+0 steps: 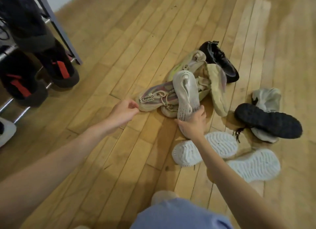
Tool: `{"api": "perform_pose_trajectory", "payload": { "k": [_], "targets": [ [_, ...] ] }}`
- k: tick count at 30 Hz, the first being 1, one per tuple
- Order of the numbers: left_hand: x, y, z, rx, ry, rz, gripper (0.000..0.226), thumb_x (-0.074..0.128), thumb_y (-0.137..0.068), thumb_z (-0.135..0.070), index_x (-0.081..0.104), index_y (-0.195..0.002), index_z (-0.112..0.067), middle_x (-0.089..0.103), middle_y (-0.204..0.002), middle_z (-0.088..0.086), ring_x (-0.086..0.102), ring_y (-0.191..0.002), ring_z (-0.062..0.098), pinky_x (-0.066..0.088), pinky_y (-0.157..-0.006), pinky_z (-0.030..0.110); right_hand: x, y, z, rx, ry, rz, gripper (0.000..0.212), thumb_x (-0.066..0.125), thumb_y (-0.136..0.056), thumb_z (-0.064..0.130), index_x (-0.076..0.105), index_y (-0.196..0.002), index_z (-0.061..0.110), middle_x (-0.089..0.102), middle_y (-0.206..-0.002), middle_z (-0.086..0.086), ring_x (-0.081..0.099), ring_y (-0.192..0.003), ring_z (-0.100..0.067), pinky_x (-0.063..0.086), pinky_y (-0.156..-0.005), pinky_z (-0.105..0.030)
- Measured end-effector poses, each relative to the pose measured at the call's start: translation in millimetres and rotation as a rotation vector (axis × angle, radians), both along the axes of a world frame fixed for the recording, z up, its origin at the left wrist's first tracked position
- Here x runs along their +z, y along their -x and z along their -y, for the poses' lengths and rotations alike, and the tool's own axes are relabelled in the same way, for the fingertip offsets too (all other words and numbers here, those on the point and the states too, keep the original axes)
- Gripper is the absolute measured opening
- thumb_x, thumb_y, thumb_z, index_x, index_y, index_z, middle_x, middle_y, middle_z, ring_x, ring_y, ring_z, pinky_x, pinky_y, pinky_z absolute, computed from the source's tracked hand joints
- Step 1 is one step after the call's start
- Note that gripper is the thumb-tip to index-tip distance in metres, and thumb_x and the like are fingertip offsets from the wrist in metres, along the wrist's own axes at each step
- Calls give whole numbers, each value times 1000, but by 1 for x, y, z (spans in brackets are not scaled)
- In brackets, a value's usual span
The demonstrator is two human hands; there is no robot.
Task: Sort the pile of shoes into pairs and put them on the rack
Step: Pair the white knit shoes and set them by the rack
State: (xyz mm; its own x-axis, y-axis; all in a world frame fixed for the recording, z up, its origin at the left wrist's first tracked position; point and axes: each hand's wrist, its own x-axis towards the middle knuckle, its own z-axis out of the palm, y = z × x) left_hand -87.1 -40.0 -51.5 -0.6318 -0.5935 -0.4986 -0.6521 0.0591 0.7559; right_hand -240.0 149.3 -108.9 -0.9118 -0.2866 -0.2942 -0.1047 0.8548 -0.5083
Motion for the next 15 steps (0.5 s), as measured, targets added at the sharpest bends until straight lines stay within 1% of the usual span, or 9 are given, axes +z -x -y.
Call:
{"api": "perform_pose_trajectory", "payload": {
  "k": [2, 3, 6, 9, 11, 12, 15],
  "targets": [
    [-4, 2, -4, 16, -5, -10, 14, 59, -82, -9, 61, -82, -23, 59, -81, -2, 60, -89, 23, 53, -79, 39, -2, 6, 1, -29, -8, -2, 119, 84, -66, 39, 6, -149, 4, 25, -145, -23, 27, -135, -41, 24, -112, -45],
    [-5, 2, -7, 22, -9, -10, 13, 58, -83, -7, 62, -85, -20, 59, -81, -1, 60, -87, 21, 53, -77, 38, -3, 8, 1, -38, -16, 3, 118, 84, -66, 40, 9, -149, 4, 26, -144, -22, 28, -133, -41, 24, -111, -45],
    [-8, 1, -13, -5, -23, -14, 12, 57, -87, -9, 61, -86, -20, 62, -88, 2, 62, -88, 19, 53, -74, 37, -4, 18, 0, -36, -34, 63, 113, 83, -65, 43, 15, -147, 5, 28, -143, -20, 28, -133, -41, 26, -112, -47],
    [-8, 2, -17, -30, -37, -8, 12, 57, -89, -9, 62, -88, -20, 65, -94, 4, 63, -89, 18, 53, -75, 36, -4, 27, -3, -29, 18, 116, 109, 84, -61, 44, 22, -143, 8, 37, -140, -13, 34, -132, -36, 32, -110, -51],
    [-7, 2, -20, -23, -51, -21, 11, 57, -89, -8, 62, -88, -17, 65, -90, 3, 63, -86, 18, 53, -74, 35, -3, 28, -7, -54, 103, 131, 107, 87, -55, 45, 27, -138, 14, 43, -133, -7, 40, -127, -31, 38, -106, -50],
    [-6, 2, -21, -21, -55, -35, 10, 58, -90, -7, 62, -87, -16, 65, -88, 3, 63, -84, 18, 52, -72, 33, -2, 28, -9, -82, 173, 150, 103, 88, -54, 42, 30, -135, 15, 47, -129, -4, 44, -124, -28, 42, -103, -48],
    [-4, -2, -22, -31, -60, -68, 7, 59, -90, -8, 63, -90, -14, 66, -91, 5, 64, -84, 18, 51, -70, 31, 8, 23, -14, -117, 366, 227, 91, 90, -60, 33, 37, -133, 15, 55, -120, 1, 57, -112, -18, 51, -94, -37]
  ]
}}
